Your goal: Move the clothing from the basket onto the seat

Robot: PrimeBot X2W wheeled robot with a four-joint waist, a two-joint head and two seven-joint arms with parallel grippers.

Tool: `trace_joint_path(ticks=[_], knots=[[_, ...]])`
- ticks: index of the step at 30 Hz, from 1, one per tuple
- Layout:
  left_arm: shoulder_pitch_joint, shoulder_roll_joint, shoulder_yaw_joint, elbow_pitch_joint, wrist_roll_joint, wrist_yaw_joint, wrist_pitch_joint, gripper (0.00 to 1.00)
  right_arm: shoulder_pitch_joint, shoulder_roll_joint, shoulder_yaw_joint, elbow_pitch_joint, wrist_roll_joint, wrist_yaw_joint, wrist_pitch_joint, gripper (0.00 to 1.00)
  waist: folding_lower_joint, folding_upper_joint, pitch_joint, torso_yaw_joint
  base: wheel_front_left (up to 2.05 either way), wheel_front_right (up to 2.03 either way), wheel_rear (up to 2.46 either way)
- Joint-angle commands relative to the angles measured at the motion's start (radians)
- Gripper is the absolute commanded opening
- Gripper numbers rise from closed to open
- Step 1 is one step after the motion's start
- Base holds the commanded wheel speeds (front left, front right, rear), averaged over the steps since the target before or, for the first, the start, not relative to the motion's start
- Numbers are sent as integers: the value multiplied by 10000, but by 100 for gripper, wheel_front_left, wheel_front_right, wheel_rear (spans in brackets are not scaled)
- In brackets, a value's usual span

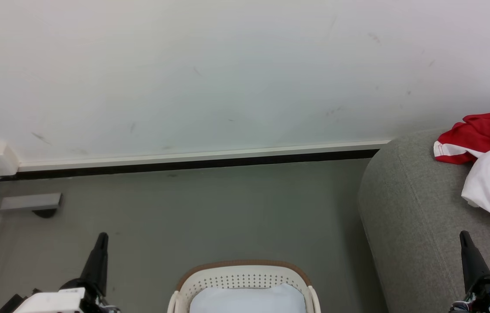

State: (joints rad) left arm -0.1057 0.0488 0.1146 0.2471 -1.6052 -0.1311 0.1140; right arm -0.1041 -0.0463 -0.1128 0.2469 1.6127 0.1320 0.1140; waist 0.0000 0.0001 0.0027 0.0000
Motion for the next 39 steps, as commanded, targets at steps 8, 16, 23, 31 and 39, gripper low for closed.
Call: trace_joint_path(ticks=[8, 16, 23, 31, 39], knots=[[-88, 24, 11, -31, -141, 9, 35, 0, -118, -76, -37, -47, 5, -25, 34, 0, 0, -1, 0, 0, 0, 0, 0], [-88, 24, 11, -31, -141, 9, 35, 0, -118, -74, -37, -46, 5, -24, 34, 0, 0, -1, 0, 0, 0, 0, 0], [-88, 24, 11, -31, -141, 7, 35, 0, -118, -74, -37, -46, 5, -25, 34, 0, 0, -1, 0, 0, 0, 0, 0], [-88, 24, 11, -31, -141, 9, 35, 0, -118, -75, -37, -46, 3, -24, 34, 0, 0, -1, 0, 0, 0, 0, 0], [-88, 24, 11, -32, -141, 7, 34, 0, -118, -75, -37, -46, 3, -24, 34, 0, 0, -1, 0, 0, 0, 0, 0]])
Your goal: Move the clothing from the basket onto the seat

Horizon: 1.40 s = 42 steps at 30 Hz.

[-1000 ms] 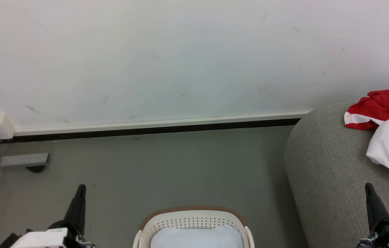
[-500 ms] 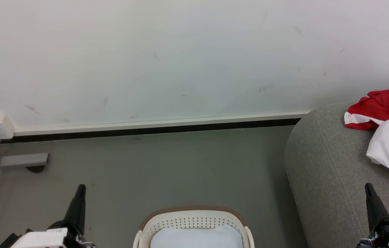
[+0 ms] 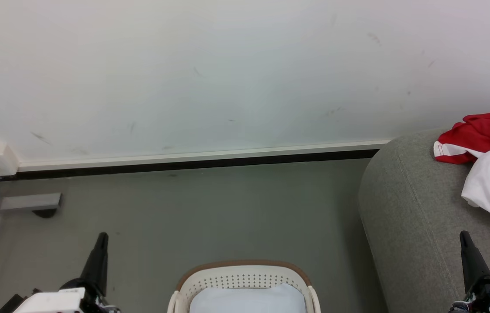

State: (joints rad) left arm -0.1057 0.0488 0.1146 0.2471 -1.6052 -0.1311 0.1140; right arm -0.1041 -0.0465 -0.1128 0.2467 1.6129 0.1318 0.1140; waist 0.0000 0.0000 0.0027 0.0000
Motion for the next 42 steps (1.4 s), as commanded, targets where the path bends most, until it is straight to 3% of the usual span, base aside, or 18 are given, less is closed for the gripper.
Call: trace_joint_path(ticks=[1, 42], knots=[[-88, 24, 11, -32, -141, 7, 34, 0, -118, -73, -37, -44, 1, -22, 34, 0, 0, 0, 0, 0, 0, 0, 0], [-88, 25, 10, -32, -142, 7, 34, 0, -119, -73, -36, -44, 1, -22, 33, 0, 0, 0, 0, 0, 0, 0, 0]])
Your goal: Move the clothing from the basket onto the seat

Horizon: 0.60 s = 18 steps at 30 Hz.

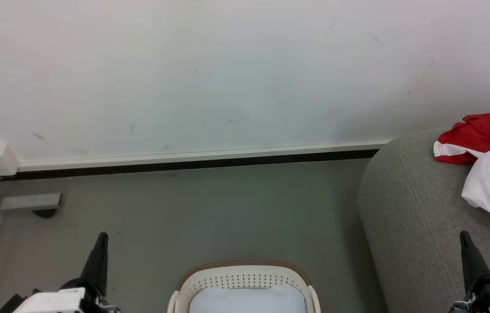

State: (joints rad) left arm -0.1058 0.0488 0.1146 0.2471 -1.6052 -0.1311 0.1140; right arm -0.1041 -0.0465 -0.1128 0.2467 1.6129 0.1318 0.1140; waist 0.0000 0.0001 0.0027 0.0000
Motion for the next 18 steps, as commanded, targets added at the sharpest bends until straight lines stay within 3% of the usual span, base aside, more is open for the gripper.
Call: trace_joint_path(ticks=[1, 18], knots=[[-87, 25, 10, -32, -142, 9, 34, 0, -119, -73, -36, -44, 1, -22, 33, 0, 0, -1, 0, 0, 0, 0, 0], [-87, 25, 10, -32, -142, 7, 34, 0, -118, -73, -36, -44, 1, -23, 33, 0, 0, -1, 0, 0, 0, 0, 0]])
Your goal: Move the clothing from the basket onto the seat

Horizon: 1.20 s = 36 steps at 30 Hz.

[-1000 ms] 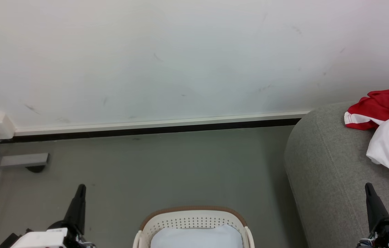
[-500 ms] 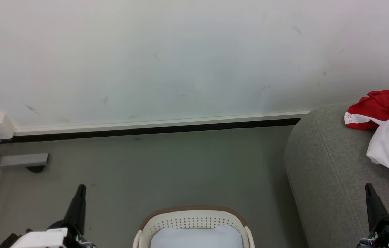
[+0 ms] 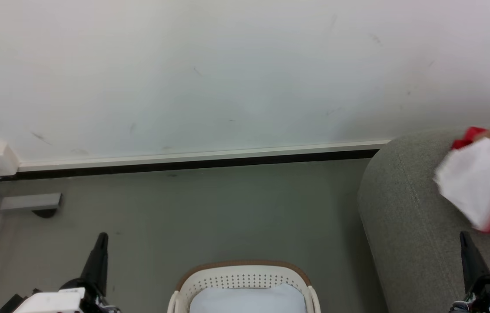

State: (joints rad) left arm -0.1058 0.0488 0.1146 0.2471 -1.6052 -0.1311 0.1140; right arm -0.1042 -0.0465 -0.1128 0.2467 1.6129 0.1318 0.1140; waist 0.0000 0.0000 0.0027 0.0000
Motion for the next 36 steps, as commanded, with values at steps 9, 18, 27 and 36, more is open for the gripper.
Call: trace_joint_path(ticks=[9, 18, 27, 36], knots=[[-87, 25, 10, -32, -142, 7, 34, 0, -117, -73, -36, -44, 1, -22, 33, 0, 0, 0, 0, 0, 0, 0, 0], [-87, 25, 10, -32, -142, 7, 34, 0, -117, -73, -36, -44, 1, -22, 33, 0, 0, 0, 0, 0, 0, 0, 0], [-87, 25, 10, -33, -142, 7, 34, 0, -118, -73, -36, -44, 1, -22, 33, 0, 0, 0, 0, 0, 0, 0, 0], [-87, 25, 10, -33, -142, 7, 34, 0, -118, -74, -36, -44, 1, -24, 33, 0, 0, 0, 0, 0, 0, 0, 0]])
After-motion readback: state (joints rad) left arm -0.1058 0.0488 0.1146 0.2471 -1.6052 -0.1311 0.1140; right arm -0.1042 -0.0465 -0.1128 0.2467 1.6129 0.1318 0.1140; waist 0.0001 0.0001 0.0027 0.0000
